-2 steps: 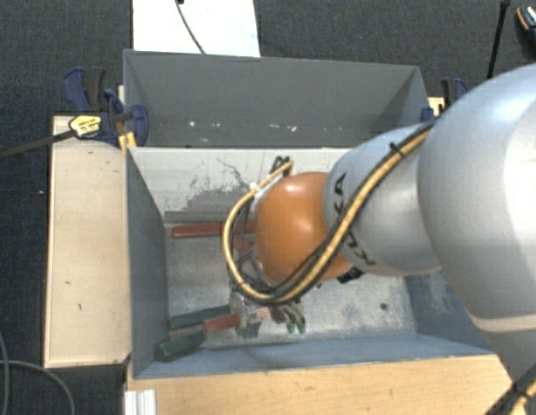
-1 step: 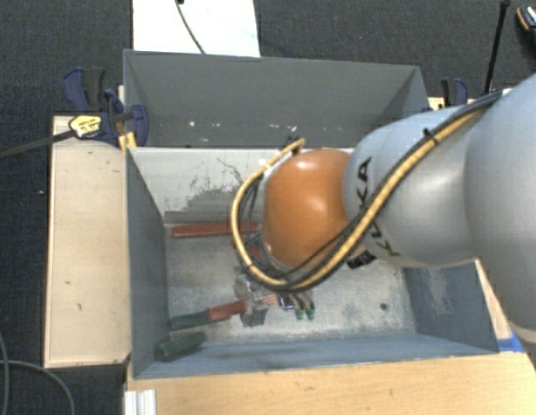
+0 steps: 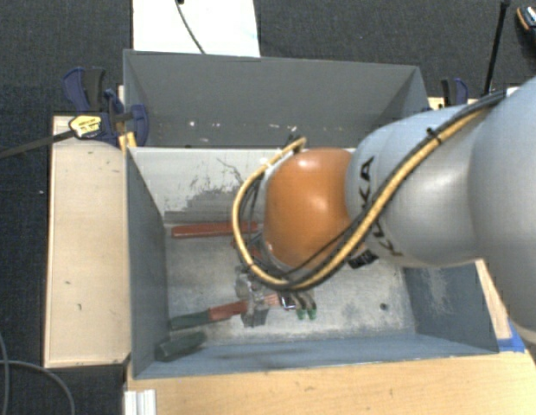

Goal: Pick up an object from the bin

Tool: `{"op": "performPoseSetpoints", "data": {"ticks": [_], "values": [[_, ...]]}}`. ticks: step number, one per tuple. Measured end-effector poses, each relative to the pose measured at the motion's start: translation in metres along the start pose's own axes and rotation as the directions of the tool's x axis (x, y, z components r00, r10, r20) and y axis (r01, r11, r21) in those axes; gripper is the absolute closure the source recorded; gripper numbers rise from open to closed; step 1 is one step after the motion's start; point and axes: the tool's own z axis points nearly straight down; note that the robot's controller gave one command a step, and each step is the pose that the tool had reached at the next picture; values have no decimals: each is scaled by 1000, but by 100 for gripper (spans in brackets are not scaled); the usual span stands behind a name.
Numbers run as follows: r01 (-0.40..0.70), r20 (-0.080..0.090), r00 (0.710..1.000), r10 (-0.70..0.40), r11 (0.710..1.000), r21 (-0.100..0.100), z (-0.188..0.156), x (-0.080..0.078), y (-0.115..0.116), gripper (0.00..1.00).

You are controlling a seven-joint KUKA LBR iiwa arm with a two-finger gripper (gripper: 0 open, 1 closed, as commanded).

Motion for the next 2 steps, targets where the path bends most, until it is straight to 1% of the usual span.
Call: {"op": "performPoseSetpoints", "data": {"ticks": [2], "values": [[-2, 5, 1000, 2, 1000, -1, -17, -1, 0, 100]]}}
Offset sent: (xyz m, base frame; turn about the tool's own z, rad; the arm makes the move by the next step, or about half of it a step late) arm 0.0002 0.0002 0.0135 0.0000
